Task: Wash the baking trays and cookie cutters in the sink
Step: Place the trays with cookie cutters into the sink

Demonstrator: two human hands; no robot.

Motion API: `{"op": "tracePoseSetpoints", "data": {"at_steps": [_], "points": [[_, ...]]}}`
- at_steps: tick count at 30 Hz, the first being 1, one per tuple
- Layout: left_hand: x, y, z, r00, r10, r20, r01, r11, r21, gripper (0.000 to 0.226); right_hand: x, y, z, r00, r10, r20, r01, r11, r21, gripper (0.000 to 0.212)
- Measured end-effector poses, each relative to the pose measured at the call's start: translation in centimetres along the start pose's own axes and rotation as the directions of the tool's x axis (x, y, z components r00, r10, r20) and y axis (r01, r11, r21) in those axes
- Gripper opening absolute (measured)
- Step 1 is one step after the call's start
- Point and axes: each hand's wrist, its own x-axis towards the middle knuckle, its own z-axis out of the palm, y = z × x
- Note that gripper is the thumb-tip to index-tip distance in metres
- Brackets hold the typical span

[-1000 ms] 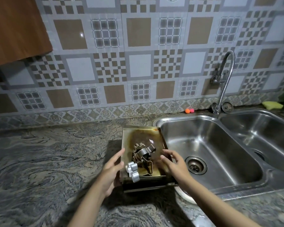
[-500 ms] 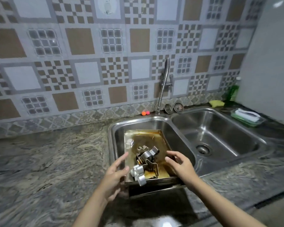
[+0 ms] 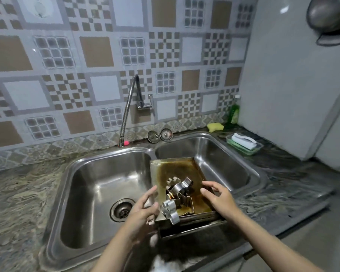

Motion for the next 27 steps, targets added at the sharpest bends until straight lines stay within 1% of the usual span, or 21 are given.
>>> {"op": "tracePoseSetpoints", "data": {"at_steps": [2,6,8,11,15,21,24,27], "points": [[2.2,-0.3,1.4,0.999,-0.036,0.012,0.037,0.996,-0.083,0.052,1.8,1.0,-1.5,1.000,0.000,-0.007,0.000,1.000,-0.008,0.029],[7.2,-0.8,4.0,0.995,-0.092,0.026,0.095,0.980,-0.172,0.054,6.3,3.3,-4.1,0.999,0.029,-0.043,-0.029,1.000,0.006,0.023],[10.2,-0.9,5.1,0.996,-0.089,0.027,0.092,0.978,-0.186,0.055,9.0,4.2,-5.3,0.999,0.026,-0.037,-0.027,1.000,-0.015,0.022],[14.6,-0.9,6.0,0.997,-0.074,0.010,0.075,0.988,-0.137,0.056,12.7,5.0,-6.6,0.998,0.046,-0.031,-0.046,0.999,-0.023,0.026],[19.3,-0.9,7.4,0.992,-0.126,0.010,0.125,0.970,-0.210,0.061,17.2,6.3,-7.7,0.997,0.068,-0.026,-0.068,0.998,0.016,0.028],[24.9,-2.7,8.6,0.970,-0.229,-0.086,0.193,0.932,-0.306,0.063,23.0,9.6,-8.1,0.992,0.124,0.020,-0.124,0.992,0.036,0.029],[27.0,-3.7,8.9,0.946,-0.290,-0.144,0.223,0.906,-0.360,0.062,25.9,11.5,-7.7,0.990,0.128,0.060,-0.132,0.990,0.058,0.032],[28.5,-5.2,9.3,0.918,-0.332,-0.217,0.236,0.896,-0.376,0.062,28.1,13.7,-6.8,0.983,0.149,0.106,-0.157,0.985,0.073,0.030]]}}
